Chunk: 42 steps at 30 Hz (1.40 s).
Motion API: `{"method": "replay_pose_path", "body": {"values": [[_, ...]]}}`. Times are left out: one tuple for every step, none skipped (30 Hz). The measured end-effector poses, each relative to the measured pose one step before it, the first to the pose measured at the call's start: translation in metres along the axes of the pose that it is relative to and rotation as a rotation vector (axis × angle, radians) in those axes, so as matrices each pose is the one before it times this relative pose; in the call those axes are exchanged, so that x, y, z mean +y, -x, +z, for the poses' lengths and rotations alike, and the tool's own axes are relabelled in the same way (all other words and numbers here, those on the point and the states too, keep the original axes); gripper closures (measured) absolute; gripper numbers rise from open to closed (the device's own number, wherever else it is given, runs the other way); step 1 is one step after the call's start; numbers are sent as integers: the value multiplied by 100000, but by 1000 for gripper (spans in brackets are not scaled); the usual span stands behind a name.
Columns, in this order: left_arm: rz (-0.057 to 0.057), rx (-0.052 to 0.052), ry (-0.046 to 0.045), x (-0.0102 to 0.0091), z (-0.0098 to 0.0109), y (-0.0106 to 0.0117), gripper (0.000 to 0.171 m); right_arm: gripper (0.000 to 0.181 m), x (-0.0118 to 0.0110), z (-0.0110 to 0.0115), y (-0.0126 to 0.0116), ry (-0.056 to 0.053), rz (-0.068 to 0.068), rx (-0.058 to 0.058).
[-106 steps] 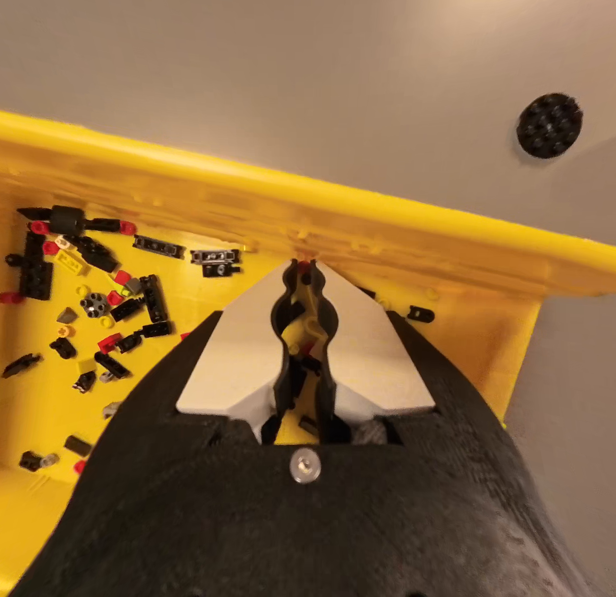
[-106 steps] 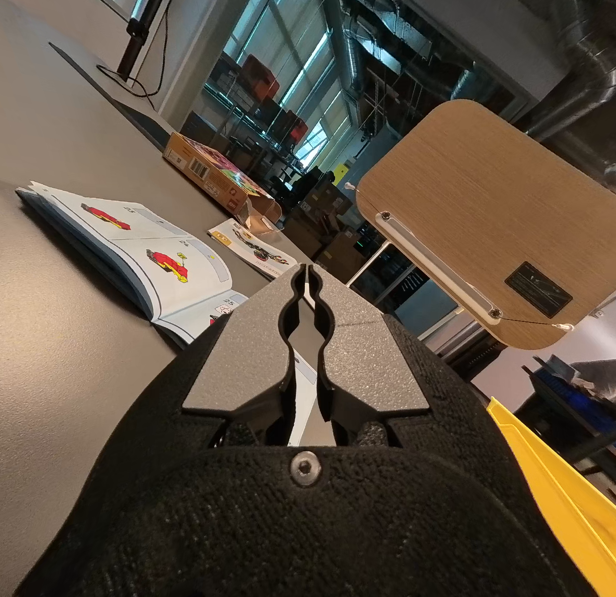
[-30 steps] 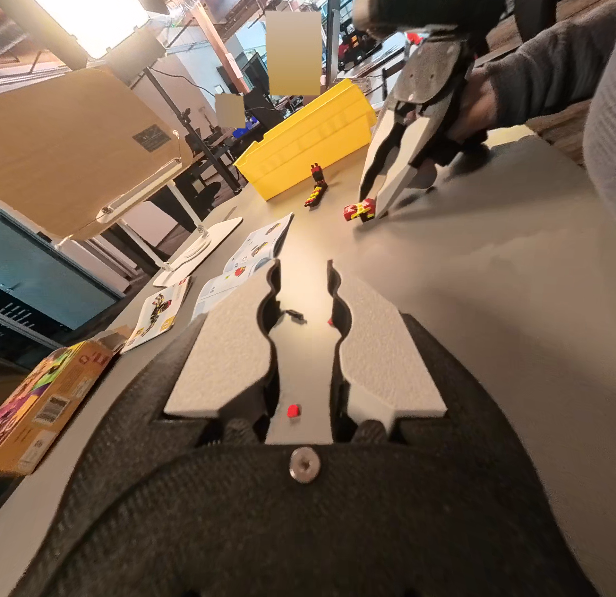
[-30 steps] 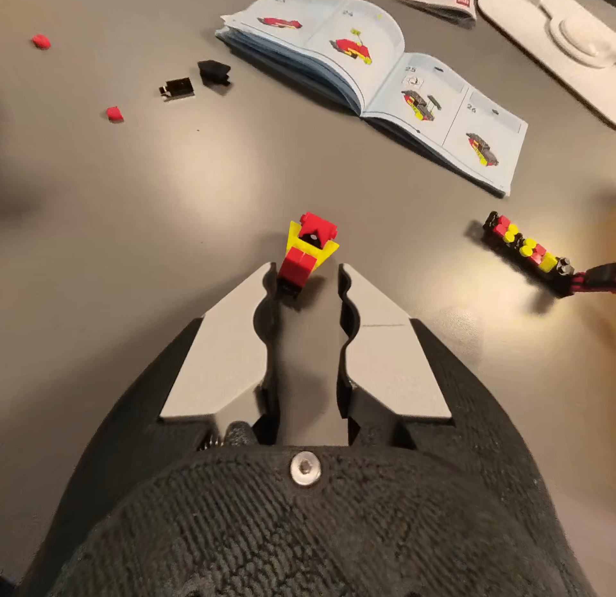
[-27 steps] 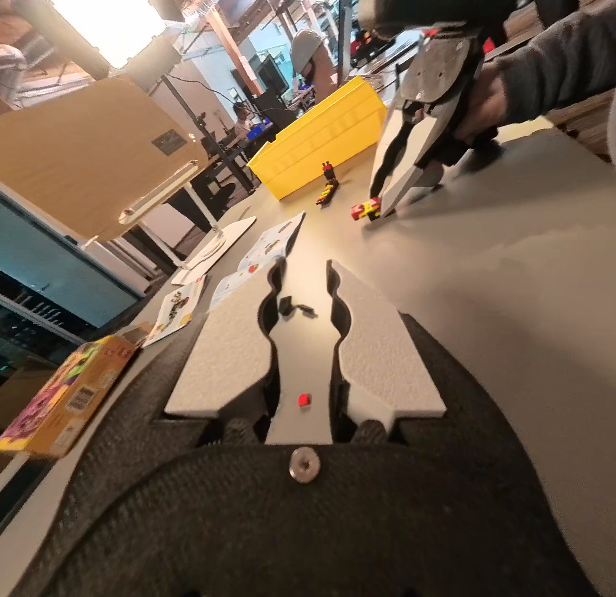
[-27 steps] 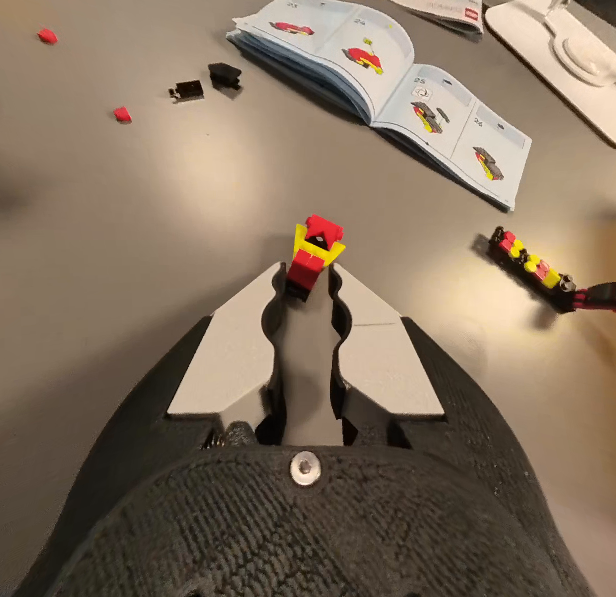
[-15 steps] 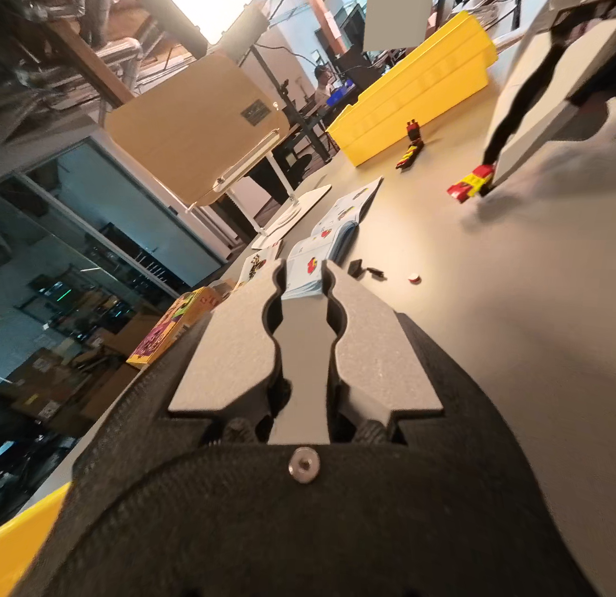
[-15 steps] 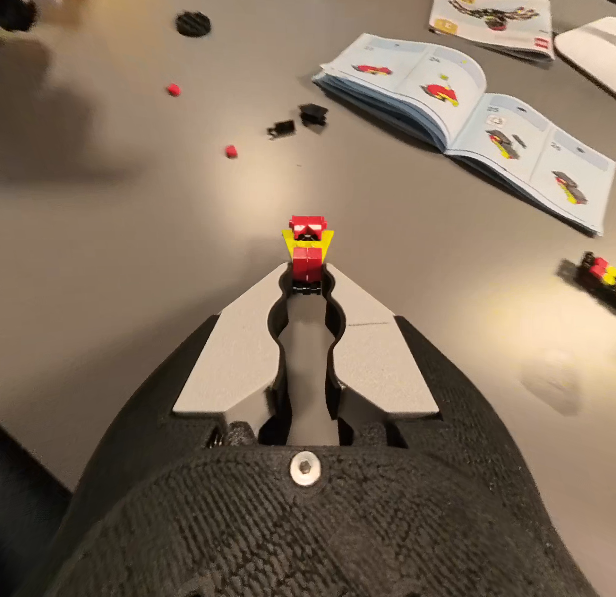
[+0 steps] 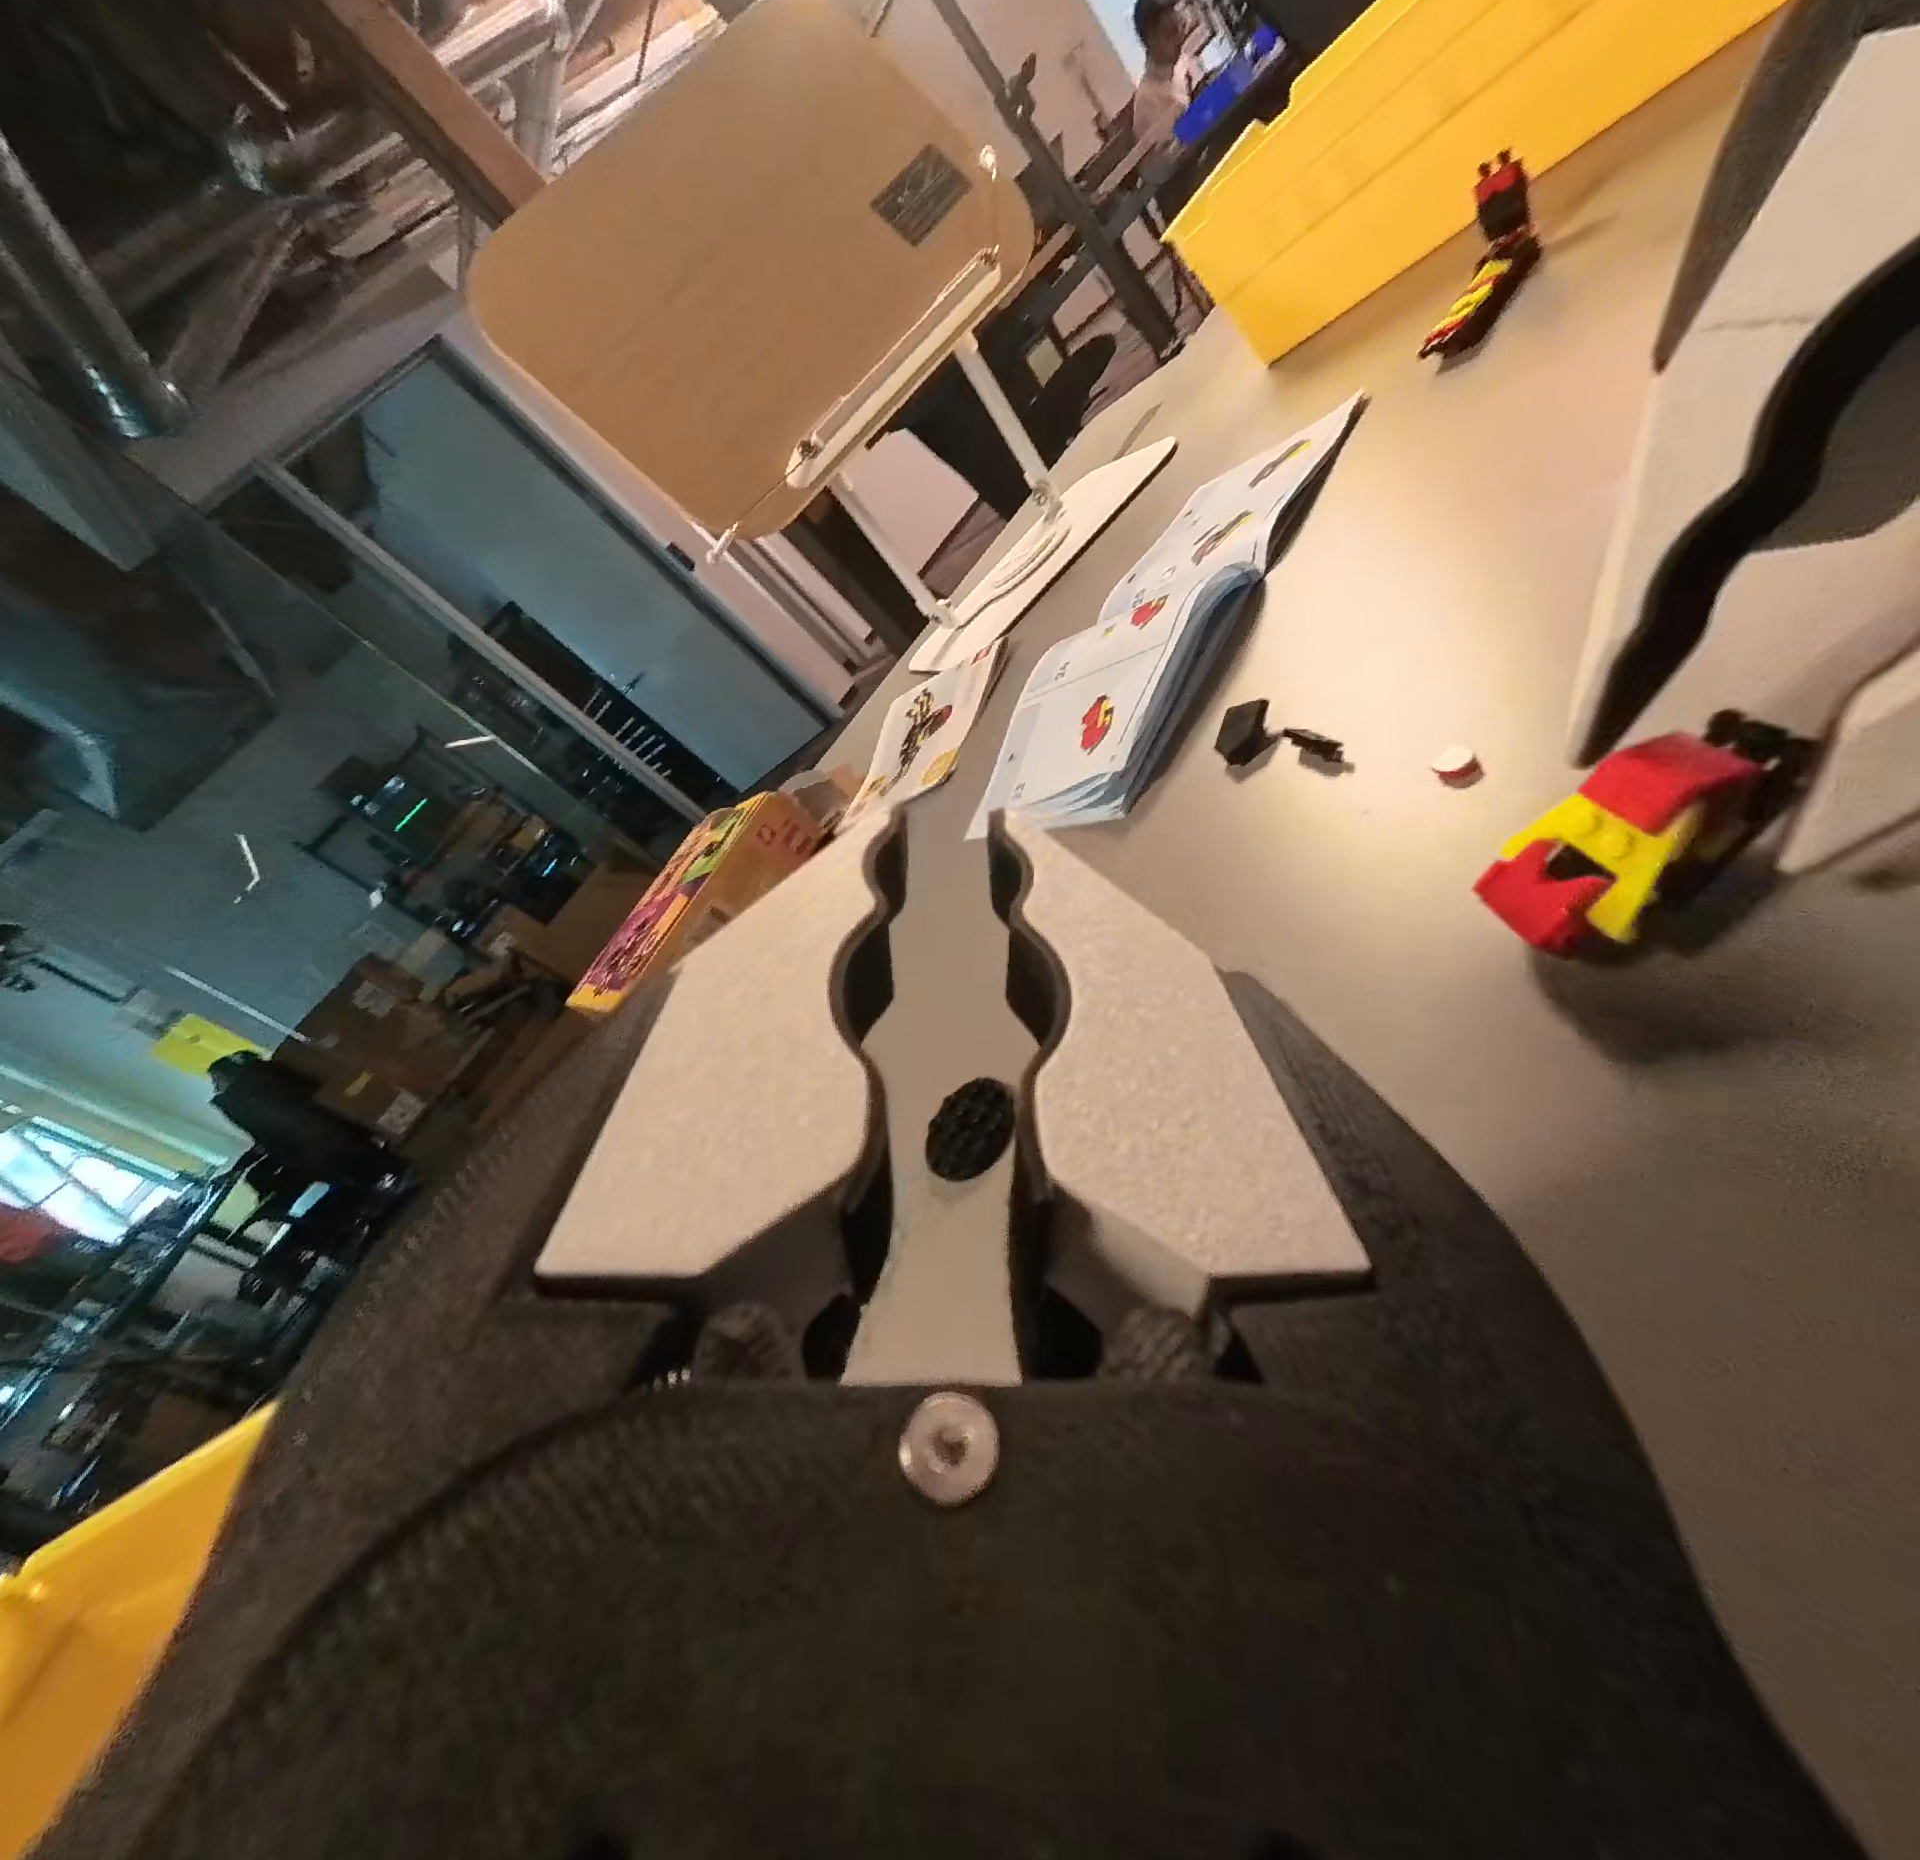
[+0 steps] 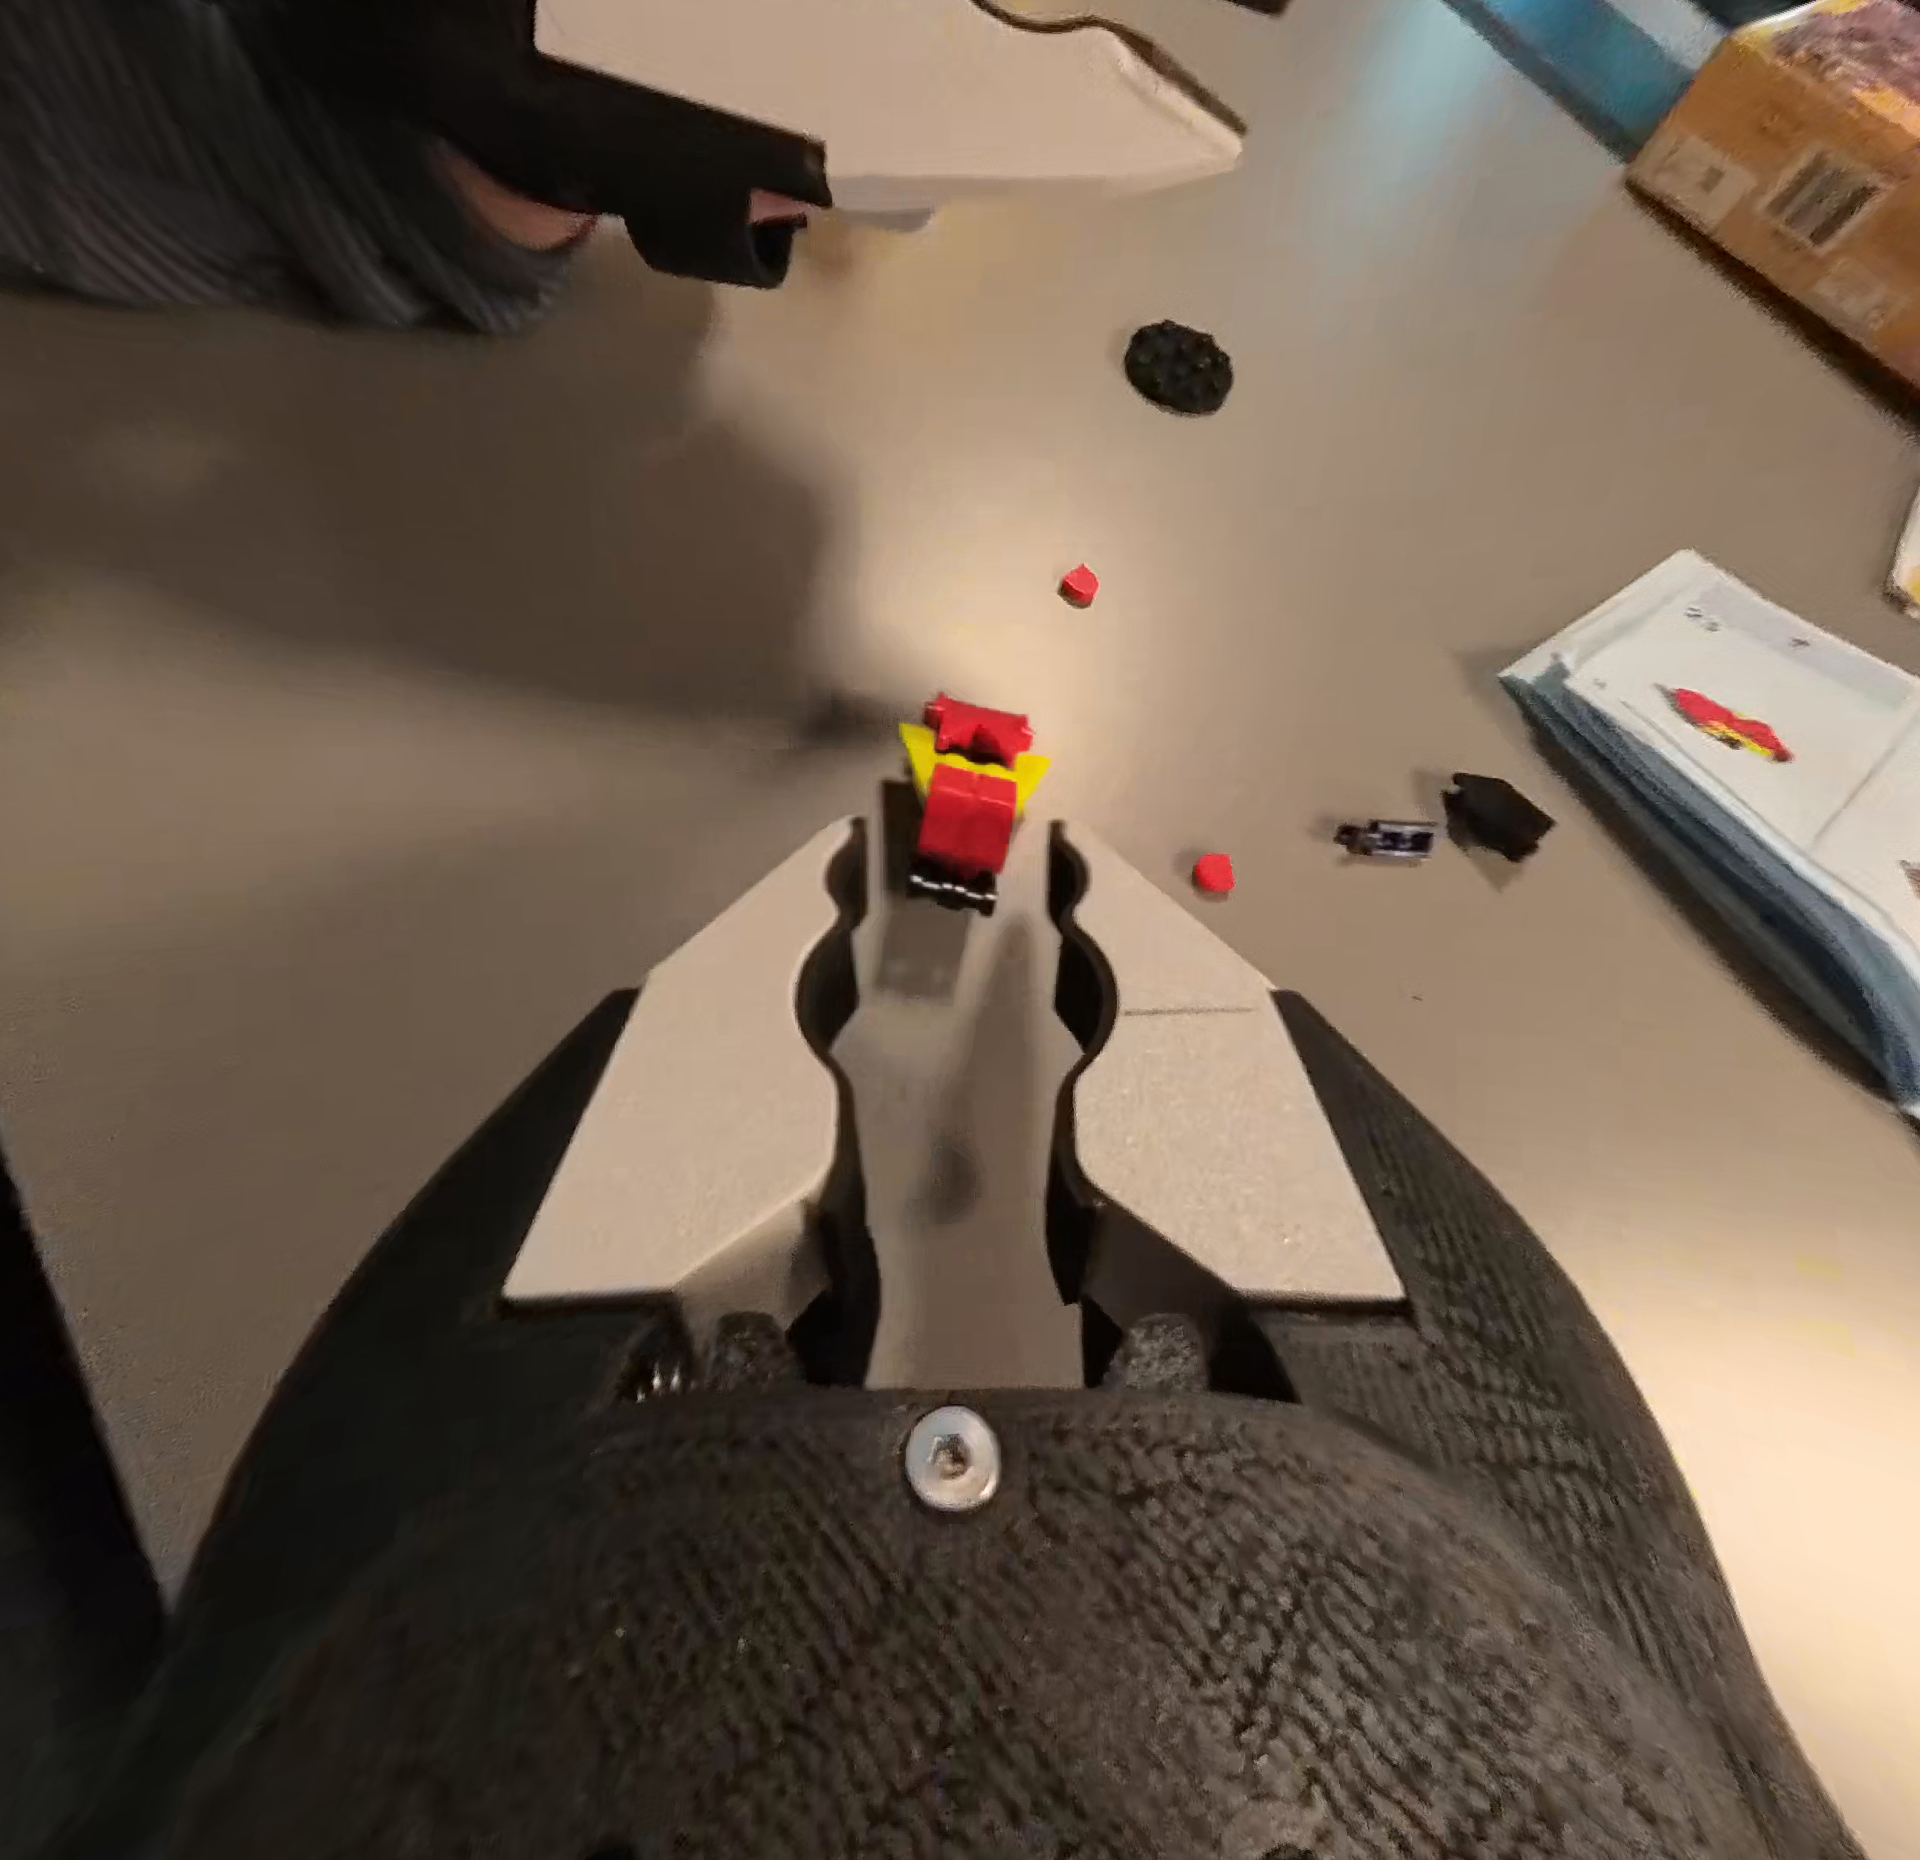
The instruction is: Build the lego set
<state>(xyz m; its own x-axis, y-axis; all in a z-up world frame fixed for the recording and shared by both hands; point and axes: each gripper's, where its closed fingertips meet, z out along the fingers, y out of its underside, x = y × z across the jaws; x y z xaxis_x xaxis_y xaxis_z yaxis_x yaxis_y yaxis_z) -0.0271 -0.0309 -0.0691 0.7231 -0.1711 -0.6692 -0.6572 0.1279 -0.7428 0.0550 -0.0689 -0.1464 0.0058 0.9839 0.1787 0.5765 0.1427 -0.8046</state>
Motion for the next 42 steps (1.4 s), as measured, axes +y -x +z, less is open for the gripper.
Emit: {"method": "replay_pose_path", "body": {"values": [[-187,-542,1775,234,-118,77,157,142,-23,0,238,-187,2043,-3286],[-271,-1387,895,81,-193,179,157,138,-24,-131,72,-814,1471,-2321],[-361,-1596,248,-46,-243,188,157,137,-37,-184,-154,-1072,474,-900],[-663,-1350,314,-71,-235,142,157,137,24,-126,-219,-588,100,-654],[-1116,-935,457,-53,-195,67,157,137,71,-7,-68,245,869,-1709],[-1035,-493,378,-88,-164,-16,157,138,106,98,99,892,1561,-2427],[-603,-507,-10,-145,-168,-67,157,139,149,149,86,1322,857,-1505],[-141,-151,-137,-157,-164,-141,157,142,125,129,-33,1229,-594,239],[172,200,44,-137,-149,-237,157,147,70,83,-83,689,-1559,1288],[348,920,-144,-163,-153,-356,156,156,45,43,-38,483,-1714,1262],[603,1788,-629,-238,-179,-533,155,162,19,27,7,294,-1169,719],[1059,2612,-809,-270,-165,-670,152,162,5,-2,-54,-16,-326,587],[1976,4921,-1935,-435,-190,-1054,146,162,-34,-37,-174,-348,500,561],[3352,4945,-2035,-464,-158,-1141,143,162,-96,-92,-241,-972,886,439],[5547,3605,-948,-371,-37,-1037,137,162,-202,-152,-281,-1715,1107,368],[7604,2228,507,-213,116,-957,131,163,-282,-211,-253,-2180,1337,97],[9259,1308,2282,-13,276,-914,127,163,-307,-224,-144,-2221,1524,-382],[10470,705,3241,62,391,-898,123,163,-329,-199,-45,-2189,1333,-606],[10511,165,2984,-9,426,-804,122,163,-322,-175,-12,-2046,795,-441],[9250,-1574,2693,-46,415,-449,123,163,-282,-158,-1,-1652,249,10],[7290,-747,1497,-132,311,-396,122,163,-226,-138,-24,-1153,-160,409],[4396,-218,404,-172,189,-289,124,163,-193,-107,-9,-830,-498,481],[2537,-2797,2126,161,170,264,128,163,-147,-71,40,-513,-547,182],[1730,-2021,2367,281,181,211,128,163,-103,-16,68,-254,-333,-115],[1422,-18,602,44,102,-108,130,163,-70,28,103,-53,-180,-422],[1828,-1043,-32,-136,48,56,132,163,-40,89,117,106,-217,-533],[2226,-1682,-440,-255,25,126,134,163,-35,118,85,87,-360,-302],[2410,-869,-545,-277,4,-14,136,163,-54,134,42,-15,-569,-175],[2501,-1694,379,-103,18,122,141,163,-99,126,8,-285,-582,-19],[1193,-1044,1637,203,55,110,143,163,-192,67,-70,-857,-438,309],[608,-62,2385,424,122,-36,147,163,-168,50,-42,-660,-146,-182],[625,-1075,1947,361,113,134,148,163,-142,58,-67,-635,103,-222],[578,-282,618,123,34,32,149,162,-168,35,24,-956,-385,-889],[405,-106,895,152,15,15,149,161,-217,-36,128,-1503,-1021,-1698],[423,253,527,137,8,-37,150,153,-299,-146,163,-2314,-1609,-2373],[831,-114,-777,6,-84,-16,150,144,-320,-290,-4,-2604,-2674,-2280],[1316,-1061,-1218,-9,-150,125,150,140,-82,-403,-280,-1249,-3724,-1856],[1198,-374,-1182,34,-139,18,150,141,323,-431,-544,960,-3702,-1721],[453,106,-1514,47,-147,-28,150,142,643,-327,-493,2300,-3638,-3323],[-174,691,-2433,10,-154,-103,151,144,809,-167,-412,2512,-3215,-4552],[-376,742,-1735,146,-125,-107,151,146,812,-4,-349,2006,-2114,-5106],[-102,257,-439,303,-33,-62,150,147,666,126,-17,1119,-1144,-7005]]}}
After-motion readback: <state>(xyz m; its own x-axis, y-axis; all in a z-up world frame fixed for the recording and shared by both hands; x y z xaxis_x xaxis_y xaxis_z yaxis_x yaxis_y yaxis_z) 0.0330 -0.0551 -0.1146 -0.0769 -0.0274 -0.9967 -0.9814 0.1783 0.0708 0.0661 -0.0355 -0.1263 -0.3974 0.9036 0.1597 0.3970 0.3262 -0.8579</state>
